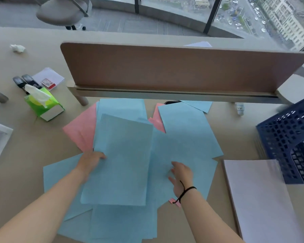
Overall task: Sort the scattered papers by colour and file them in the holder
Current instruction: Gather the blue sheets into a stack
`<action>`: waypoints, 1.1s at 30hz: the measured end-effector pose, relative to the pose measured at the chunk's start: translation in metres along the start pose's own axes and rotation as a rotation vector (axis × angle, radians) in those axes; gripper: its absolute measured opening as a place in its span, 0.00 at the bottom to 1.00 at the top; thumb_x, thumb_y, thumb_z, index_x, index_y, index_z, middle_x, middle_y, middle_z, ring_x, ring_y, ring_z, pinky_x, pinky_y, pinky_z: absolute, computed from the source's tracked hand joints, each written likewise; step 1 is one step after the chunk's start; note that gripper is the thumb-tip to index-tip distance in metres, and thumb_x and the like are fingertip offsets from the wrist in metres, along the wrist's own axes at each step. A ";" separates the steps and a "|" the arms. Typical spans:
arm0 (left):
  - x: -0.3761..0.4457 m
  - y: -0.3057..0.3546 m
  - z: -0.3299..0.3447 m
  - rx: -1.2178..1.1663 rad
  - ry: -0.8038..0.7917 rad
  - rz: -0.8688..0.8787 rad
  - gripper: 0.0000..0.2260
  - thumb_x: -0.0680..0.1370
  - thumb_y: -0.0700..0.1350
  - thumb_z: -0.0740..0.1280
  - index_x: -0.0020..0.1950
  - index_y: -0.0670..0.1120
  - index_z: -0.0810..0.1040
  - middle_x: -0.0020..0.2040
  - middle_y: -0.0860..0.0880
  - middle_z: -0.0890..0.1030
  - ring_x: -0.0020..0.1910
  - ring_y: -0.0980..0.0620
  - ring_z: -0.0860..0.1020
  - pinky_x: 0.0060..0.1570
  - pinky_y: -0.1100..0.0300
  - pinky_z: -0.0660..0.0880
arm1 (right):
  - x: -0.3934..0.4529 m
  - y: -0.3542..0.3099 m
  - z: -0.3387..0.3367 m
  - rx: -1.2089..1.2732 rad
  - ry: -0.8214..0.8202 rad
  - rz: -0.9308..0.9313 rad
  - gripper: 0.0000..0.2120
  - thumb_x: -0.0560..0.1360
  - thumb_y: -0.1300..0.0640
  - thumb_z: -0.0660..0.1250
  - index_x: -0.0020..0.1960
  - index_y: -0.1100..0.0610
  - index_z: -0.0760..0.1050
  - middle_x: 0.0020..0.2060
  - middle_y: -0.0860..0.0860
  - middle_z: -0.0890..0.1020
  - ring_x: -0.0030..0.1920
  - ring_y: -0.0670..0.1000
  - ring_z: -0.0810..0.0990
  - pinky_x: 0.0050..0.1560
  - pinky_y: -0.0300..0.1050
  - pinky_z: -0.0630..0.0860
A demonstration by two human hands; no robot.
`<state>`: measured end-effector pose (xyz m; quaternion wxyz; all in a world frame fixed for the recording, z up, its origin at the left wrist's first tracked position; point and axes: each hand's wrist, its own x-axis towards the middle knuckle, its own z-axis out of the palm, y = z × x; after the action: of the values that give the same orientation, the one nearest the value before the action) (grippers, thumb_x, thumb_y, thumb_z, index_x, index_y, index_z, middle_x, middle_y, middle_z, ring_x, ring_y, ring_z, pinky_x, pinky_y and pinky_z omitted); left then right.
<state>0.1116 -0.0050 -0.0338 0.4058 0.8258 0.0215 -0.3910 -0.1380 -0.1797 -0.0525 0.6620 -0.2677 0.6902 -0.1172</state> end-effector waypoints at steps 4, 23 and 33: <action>0.004 0.013 0.011 0.100 0.013 0.023 0.04 0.67 0.38 0.68 0.35 0.44 0.74 0.33 0.44 0.75 0.32 0.46 0.71 0.34 0.58 0.66 | 0.002 -0.012 0.020 0.065 -0.015 0.034 0.07 0.78 0.59 0.67 0.54 0.59 0.74 0.42 0.53 0.75 0.43 0.53 0.76 0.45 0.52 0.75; -0.006 -0.030 -0.030 -0.428 0.069 -0.225 0.08 0.68 0.34 0.61 0.39 0.45 0.78 0.38 0.44 0.79 0.39 0.44 0.76 0.39 0.54 0.72 | 0.011 0.001 0.006 -0.175 -0.232 -0.092 0.08 0.79 0.67 0.64 0.54 0.61 0.81 0.47 0.59 0.87 0.42 0.58 0.85 0.43 0.50 0.84; -0.041 -0.028 0.010 -0.579 -0.100 -0.143 0.09 0.77 0.39 0.65 0.52 0.40 0.84 0.48 0.43 0.86 0.48 0.42 0.83 0.52 0.48 0.78 | 0.006 0.029 -0.016 -0.089 -0.389 0.141 0.13 0.78 0.70 0.63 0.63 0.68 0.75 0.54 0.66 0.84 0.48 0.63 0.82 0.48 0.56 0.83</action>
<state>0.0669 0.0186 -0.0287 0.5966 0.6518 0.1700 -0.4363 -0.1596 -0.1620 -0.0716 0.7768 -0.2651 0.5710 0.0139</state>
